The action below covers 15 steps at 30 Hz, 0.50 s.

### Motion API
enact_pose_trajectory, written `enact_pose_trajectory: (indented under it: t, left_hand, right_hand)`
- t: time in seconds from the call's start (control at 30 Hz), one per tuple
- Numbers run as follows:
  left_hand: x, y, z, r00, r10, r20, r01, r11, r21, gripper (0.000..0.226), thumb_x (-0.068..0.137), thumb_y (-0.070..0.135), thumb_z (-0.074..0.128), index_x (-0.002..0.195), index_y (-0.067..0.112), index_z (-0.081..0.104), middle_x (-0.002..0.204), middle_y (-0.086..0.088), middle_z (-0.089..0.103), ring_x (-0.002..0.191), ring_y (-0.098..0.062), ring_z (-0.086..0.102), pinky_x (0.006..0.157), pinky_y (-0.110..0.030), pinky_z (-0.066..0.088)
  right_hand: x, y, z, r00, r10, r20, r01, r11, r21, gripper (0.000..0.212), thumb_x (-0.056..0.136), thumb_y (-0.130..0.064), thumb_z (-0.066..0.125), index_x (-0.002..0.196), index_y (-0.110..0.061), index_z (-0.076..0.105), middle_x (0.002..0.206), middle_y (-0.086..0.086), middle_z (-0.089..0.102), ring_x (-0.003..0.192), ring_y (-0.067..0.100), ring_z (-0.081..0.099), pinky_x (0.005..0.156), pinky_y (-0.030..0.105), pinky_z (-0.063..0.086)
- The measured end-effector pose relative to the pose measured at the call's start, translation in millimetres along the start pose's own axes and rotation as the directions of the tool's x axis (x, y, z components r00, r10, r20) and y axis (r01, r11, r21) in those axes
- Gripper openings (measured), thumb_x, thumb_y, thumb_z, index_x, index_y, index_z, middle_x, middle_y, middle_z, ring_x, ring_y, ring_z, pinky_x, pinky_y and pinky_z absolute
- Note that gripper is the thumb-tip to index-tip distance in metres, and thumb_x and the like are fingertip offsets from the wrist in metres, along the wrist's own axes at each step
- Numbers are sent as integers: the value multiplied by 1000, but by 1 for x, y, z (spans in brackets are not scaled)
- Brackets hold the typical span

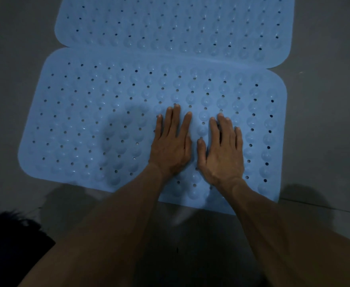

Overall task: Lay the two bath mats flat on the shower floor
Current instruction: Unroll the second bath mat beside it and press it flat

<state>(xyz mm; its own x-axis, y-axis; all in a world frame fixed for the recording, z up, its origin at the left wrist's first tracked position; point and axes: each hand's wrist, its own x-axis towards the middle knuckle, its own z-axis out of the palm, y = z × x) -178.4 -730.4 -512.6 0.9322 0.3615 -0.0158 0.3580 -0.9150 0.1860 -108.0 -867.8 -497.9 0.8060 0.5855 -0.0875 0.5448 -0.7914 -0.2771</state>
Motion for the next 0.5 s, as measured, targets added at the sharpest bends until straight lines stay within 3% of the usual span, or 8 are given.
enact_pose_trajectory:
  t: [0.5]
  left_hand:
    - [0,-2,-2,1000,27,-2,-27,1000,-11,57,101,30,28,154,11,21,161,-19,10,150,-35,6,120,-53,11]
  right_hand:
    - [0,-3,-2,999,6,33,-4,998,-67,68,101,-52,25,158,-15,18,166,6,11,154,19,1,124,45,3]
